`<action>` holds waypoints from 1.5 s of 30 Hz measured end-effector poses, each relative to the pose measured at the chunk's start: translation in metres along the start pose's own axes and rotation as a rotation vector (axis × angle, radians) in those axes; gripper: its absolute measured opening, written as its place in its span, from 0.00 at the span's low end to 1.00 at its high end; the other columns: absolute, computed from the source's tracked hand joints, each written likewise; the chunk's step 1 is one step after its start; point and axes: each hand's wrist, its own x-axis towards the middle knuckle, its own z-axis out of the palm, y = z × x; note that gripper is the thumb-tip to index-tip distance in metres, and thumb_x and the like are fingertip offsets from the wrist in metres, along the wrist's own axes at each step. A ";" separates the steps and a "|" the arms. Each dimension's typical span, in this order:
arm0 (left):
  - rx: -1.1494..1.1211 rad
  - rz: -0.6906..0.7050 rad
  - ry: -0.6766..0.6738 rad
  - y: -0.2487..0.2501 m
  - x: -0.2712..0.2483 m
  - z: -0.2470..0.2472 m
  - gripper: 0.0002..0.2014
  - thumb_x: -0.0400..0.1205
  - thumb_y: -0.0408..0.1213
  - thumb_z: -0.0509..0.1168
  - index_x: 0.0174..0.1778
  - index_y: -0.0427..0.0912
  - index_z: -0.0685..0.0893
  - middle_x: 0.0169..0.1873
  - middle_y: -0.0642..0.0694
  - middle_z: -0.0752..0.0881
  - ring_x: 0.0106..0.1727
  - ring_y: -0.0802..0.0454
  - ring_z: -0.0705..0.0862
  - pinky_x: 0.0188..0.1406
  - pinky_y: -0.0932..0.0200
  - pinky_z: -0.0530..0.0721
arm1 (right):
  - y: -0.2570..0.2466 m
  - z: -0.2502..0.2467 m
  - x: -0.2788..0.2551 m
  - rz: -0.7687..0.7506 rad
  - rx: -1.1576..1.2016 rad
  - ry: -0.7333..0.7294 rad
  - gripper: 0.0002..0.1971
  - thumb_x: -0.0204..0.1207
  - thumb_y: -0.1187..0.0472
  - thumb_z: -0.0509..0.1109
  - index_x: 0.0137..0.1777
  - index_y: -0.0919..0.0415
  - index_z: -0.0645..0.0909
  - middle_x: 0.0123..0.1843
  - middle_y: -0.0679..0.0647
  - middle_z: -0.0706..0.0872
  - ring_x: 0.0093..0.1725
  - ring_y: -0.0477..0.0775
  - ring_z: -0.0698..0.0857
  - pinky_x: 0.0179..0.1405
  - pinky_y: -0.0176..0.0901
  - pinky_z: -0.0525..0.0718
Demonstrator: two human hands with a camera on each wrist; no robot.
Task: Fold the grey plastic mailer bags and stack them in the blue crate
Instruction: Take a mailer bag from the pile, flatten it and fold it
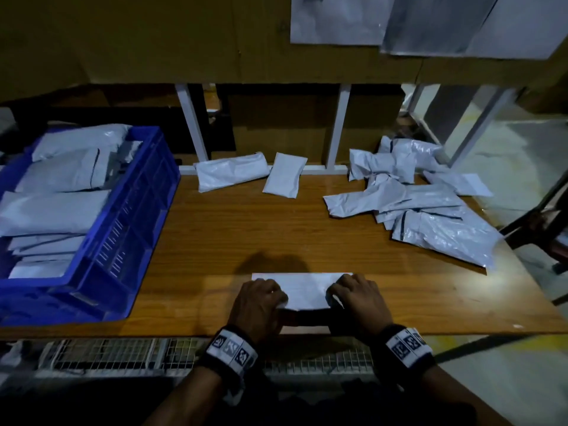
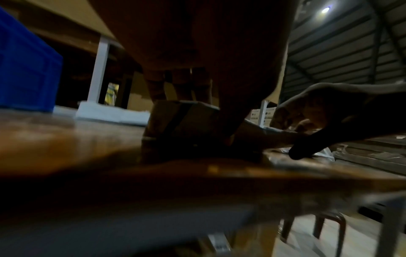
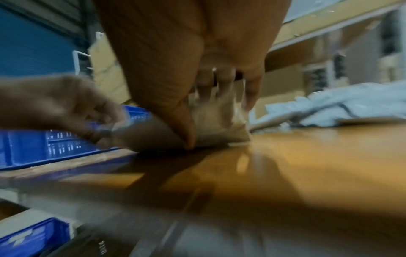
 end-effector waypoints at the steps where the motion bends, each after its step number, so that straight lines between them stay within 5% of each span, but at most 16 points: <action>1: -0.021 -0.006 -0.021 0.000 -0.010 0.009 0.08 0.69 0.39 0.67 0.42 0.49 0.88 0.43 0.48 0.85 0.42 0.40 0.84 0.38 0.49 0.81 | 0.001 0.005 -0.007 0.030 0.028 -0.044 0.09 0.67 0.51 0.76 0.45 0.43 0.81 0.48 0.45 0.81 0.50 0.58 0.80 0.41 0.49 0.71; 7: -0.037 -0.024 0.033 0.007 -0.020 0.014 0.14 0.74 0.56 0.75 0.46 0.49 0.91 0.48 0.50 0.87 0.48 0.48 0.84 0.46 0.49 0.79 | -0.003 -0.010 -0.016 0.054 0.009 -0.238 0.10 0.74 0.46 0.70 0.54 0.41 0.84 0.56 0.42 0.82 0.59 0.55 0.78 0.48 0.49 0.71; 11: 0.004 -0.032 0.083 0.013 0.002 0.018 0.14 0.82 0.50 0.70 0.56 0.46 0.91 0.55 0.47 0.89 0.57 0.45 0.86 0.54 0.45 0.83 | -0.005 -0.029 0.013 0.042 0.013 -0.125 0.15 0.81 0.47 0.68 0.62 0.47 0.88 0.62 0.48 0.87 0.65 0.58 0.82 0.57 0.53 0.82; 13: 0.035 -0.066 0.010 0.015 0.019 0.024 0.20 0.86 0.48 0.61 0.67 0.43 0.88 0.68 0.42 0.86 0.70 0.42 0.83 0.68 0.41 0.81 | -0.012 -0.018 0.030 0.026 0.050 -0.066 0.18 0.84 0.51 0.63 0.67 0.54 0.86 0.68 0.55 0.87 0.69 0.63 0.82 0.64 0.56 0.83; 16: 0.165 -0.141 -0.247 0.019 0.034 0.035 0.36 0.87 0.54 0.37 0.87 0.38 0.65 0.87 0.41 0.64 0.89 0.45 0.59 0.89 0.42 0.56 | -0.025 0.017 0.038 0.059 0.087 -0.114 0.32 0.86 0.45 0.45 0.82 0.59 0.75 0.84 0.59 0.74 0.86 0.63 0.69 0.80 0.70 0.68; 20: 0.300 -0.166 -0.357 0.016 0.033 0.054 0.38 0.87 0.55 0.31 0.90 0.36 0.53 0.90 0.39 0.55 0.91 0.46 0.49 0.89 0.38 0.46 | -0.031 0.053 0.028 0.151 0.085 -0.164 0.39 0.85 0.39 0.29 0.92 0.56 0.52 0.93 0.52 0.46 0.91 0.53 0.42 0.88 0.67 0.42; 25: 0.313 -0.186 -0.356 0.014 0.034 0.059 0.36 0.89 0.56 0.34 0.90 0.38 0.51 0.90 0.40 0.51 0.91 0.46 0.46 0.89 0.39 0.46 | -0.030 0.063 0.029 0.166 0.031 -0.105 0.40 0.85 0.39 0.23 0.92 0.57 0.51 0.93 0.53 0.47 0.91 0.53 0.41 0.88 0.66 0.40; 31: 0.320 -0.188 -0.371 0.017 0.033 0.057 0.36 0.89 0.56 0.37 0.91 0.38 0.51 0.91 0.40 0.49 0.91 0.46 0.45 0.89 0.39 0.44 | -0.030 0.071 0.030 0.164 -0.018 -0.083 0.33 0.89 0.46 0.39 0.91 0.60 0.55 0.92 0.56 0.51 0.92 0.56 0.47 0.88 0.68 0.43; 45: 0.331 -0.196 -0.411 0.019 0.034 0.057 0.36 0.88 0.55 0.30 0.90 0.39 0.46 0.91 0.40 0.43 0.91 0.46 0.39 0.88 0.37 0.43 | -0.031 0.074 0.030 0.187 -0.053 -0.071 0.32 0.90 0.47 0.39 0.91 0.60 0.52 0.93 0.59 0.46 0.92 0.56 0.45 0.88 0.68 0.45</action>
